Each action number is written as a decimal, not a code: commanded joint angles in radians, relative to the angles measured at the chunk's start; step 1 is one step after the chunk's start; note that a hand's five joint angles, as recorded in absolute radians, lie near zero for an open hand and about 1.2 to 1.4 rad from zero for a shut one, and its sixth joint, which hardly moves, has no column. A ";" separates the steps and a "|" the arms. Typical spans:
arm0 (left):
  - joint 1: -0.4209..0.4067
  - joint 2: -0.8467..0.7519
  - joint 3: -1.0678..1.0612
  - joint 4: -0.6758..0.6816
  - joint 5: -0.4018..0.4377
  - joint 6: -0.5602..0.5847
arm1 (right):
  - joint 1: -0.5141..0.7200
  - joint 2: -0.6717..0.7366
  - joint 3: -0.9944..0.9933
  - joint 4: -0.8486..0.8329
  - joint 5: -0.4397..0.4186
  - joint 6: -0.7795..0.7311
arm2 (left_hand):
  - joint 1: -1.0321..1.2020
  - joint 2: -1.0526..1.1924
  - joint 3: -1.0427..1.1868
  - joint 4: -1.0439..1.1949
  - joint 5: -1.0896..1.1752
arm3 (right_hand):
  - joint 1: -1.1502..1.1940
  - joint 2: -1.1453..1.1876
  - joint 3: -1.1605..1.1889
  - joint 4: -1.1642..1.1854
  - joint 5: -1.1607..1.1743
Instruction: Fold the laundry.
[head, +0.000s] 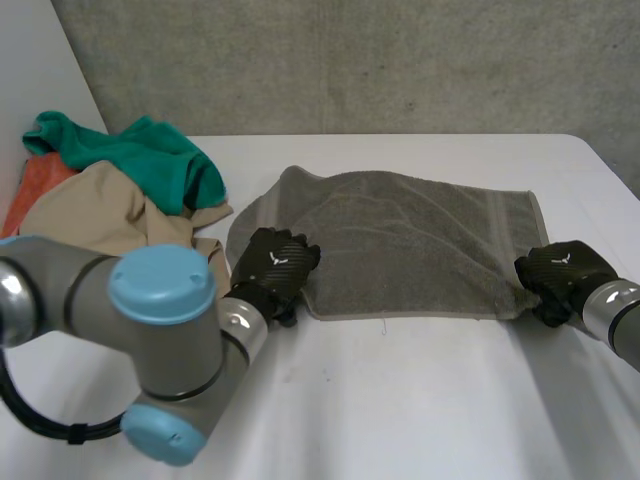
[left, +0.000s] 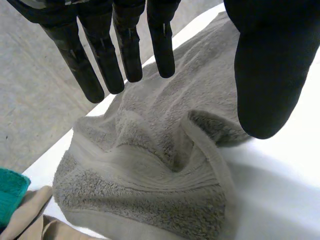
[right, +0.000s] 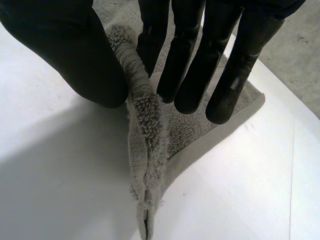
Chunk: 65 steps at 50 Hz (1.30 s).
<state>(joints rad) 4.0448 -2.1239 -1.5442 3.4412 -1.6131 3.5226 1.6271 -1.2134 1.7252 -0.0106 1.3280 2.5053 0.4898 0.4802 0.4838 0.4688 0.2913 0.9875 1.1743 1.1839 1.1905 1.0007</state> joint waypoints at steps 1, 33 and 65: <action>0.019 -0.140 0.137 -0.001 -0.116 -0.001 | -0.004 0.000 0.005 0.003 0.000 0.000 | 0.058 0.068 0.064 0.079 0.082 | 0.409 0.222 0.212 0.206 0.221; -0.056 0.323 -0.297 -0.461 -0.119 0.303 | -0.170 -0.317 0.083 0.512 0.068 -0.605 | 0.906 0.916 0.912 0.927 0.930 | 0.409 0.222 0.212 0.206 0.221; 0.166 -0.024 0.627 0.363 0.144 0.480 | 0.071 -0.038 -0.621 -0.358 0.227 -0.235 | 0.906 0.916 0.912 0.927 0.930 | 0.409 0.222 0.212 0.206 0.221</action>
<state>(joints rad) 4.1787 -2.1912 -0.9575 3.6887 -1.5529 4.0979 1.7020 -1.1916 1.1179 -0.1660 1.5590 2.1885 1.1473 1.1949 1.1919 1.1998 0.9787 0.9875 1.1744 1.1839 1.1905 1.0018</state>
